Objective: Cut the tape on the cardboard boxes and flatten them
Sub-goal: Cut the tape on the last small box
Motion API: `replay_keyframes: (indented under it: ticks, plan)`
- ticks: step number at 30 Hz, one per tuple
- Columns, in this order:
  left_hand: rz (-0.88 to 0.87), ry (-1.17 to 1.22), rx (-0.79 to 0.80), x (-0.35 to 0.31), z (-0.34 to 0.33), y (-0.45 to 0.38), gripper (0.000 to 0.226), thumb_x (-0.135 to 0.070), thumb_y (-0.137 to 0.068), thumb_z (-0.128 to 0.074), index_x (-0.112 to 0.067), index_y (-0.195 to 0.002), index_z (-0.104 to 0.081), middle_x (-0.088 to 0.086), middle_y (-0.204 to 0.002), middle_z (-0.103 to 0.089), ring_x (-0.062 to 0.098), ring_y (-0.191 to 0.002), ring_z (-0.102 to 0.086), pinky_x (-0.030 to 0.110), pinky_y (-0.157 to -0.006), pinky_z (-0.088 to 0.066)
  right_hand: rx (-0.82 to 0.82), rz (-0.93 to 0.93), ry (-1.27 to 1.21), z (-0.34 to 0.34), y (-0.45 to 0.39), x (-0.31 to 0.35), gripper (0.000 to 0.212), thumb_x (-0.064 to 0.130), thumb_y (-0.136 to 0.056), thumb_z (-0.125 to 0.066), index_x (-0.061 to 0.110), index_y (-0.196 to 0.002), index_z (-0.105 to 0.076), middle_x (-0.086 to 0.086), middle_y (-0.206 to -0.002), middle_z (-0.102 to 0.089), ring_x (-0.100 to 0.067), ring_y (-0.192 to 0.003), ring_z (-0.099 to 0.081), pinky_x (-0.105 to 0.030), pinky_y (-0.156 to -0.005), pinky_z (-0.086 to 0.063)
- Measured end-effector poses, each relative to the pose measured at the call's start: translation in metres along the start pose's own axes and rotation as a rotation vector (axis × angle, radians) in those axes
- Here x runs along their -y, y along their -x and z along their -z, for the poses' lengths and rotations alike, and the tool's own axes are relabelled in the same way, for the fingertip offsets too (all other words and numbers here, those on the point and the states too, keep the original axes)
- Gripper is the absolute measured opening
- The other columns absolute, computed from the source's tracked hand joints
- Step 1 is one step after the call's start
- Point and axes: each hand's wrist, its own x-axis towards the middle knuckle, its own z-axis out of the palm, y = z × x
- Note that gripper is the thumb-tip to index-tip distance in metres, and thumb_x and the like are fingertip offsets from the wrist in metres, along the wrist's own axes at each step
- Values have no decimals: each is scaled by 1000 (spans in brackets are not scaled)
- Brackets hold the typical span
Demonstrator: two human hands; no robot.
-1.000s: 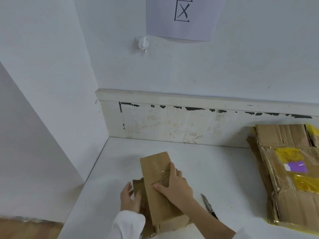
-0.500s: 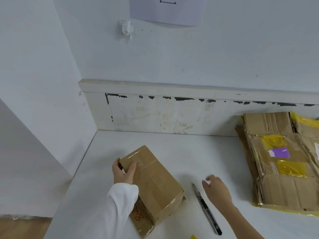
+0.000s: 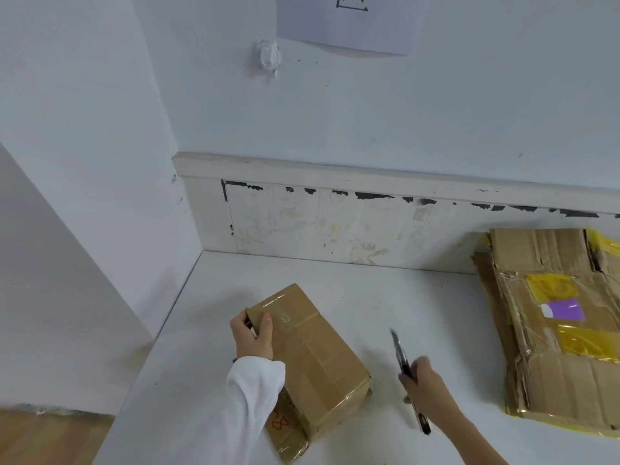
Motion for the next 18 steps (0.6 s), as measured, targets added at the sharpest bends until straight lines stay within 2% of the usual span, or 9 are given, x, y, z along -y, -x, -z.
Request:
replay_keyframes:
  ticks: [2, 3, 5, 8, 10, 12, 14, 18]
  plan:
    - [19, 13, 4, -2, 1, -1, 39, -14, -93, -54, -7, -127, -35, 8, -112, -50, 25, -95, -53, 41, -88, -47, -79, 130, -53, 15, 2, 35, 17, 13, -97, -46, 9, -110, -37, -3, -82, -59, -16, -54, -63, -26, -54, -49]
    - [31, 23, 7, -3, 1, -1, 39, -15, -93, -56, -9, -126, -36, 6, -111, -50, 25, -94, -53, 40, -86, -47, -103, 213, -27, 20, 3, 55, 22, 13, -96, -45, 14, -117, -39, 0, -82, -57, -12, -49, -60, -21, -49, -44]
    - [57, 33, 18, -4, 3, -4, 37, -15, -92, -58, -13, -122, -37, 3, -107, -51, 21, -89, -54, 33, -77, -45, -101, 376, 131, 20, 7, 100, 35, 14, -97, -44, 27, -129, -40, 3, -87, -57, -9, -51, -56, -17, -49, -41]
    - [95, 25, 38, -6, 6, -9, 33, -14, -91, -59, -18, -114, -36, -4, -94, -51, 12, -76, -55, 24, -58, -42, -138, 535, 527, 6, 21, 152, 49, 17, -98, -41, 38, -141, -28, 1, -91, -60, -15, -67, -50, -24, -59, -42]
    - [105, 22, 50, -6, 7, -11, 33, -14, -91, -59, -18, -113, -36, -6, -91, -50, 7, -75, -53, 22, -58, -41, -157, 588, 655, -5, 26, 170, 51, 14, -97, -41, 34, -141, -27, 1, -79, -49, -19, -69, -47, -28, -61, -40]
    - [109, 17, 58, -6, 8, -11, 33, -14, -91, -59, -19, -112, -36, -8, -91, -49, 5, -76, -52, 25, -64, -42, -146, 597, 710, -12, 29, 179, 45, 9, -95, -42, 26, -136, -34, 2, -69, -36, -19, -68, -45, -28, -61, -39]
    - [110, 25, 59, -6, 8, -11, 32, -14, -91, -59, -19, -112, -36, -8, -91, -49, 4, -77, -51, 26, -70, -42, -140, 592, 725, -15, 31, 186, 41, 3, -94, -42, 20, -131, -40, 3, -65, -32, -15, -58, -41, -27, -60, -36]
    - [105, 36, 70, -6, 7, -11, 31, -15, -91, -59, -18, -112, -35, -8, -90, -49, 4, -76, -51, 18, -57, -41, -136, 578, 732, -18, 34, 191, 40, -1, -92, -40, 17, -128, -42, 3, -63, -31, -11, -49, -28, -25, -52, -31]
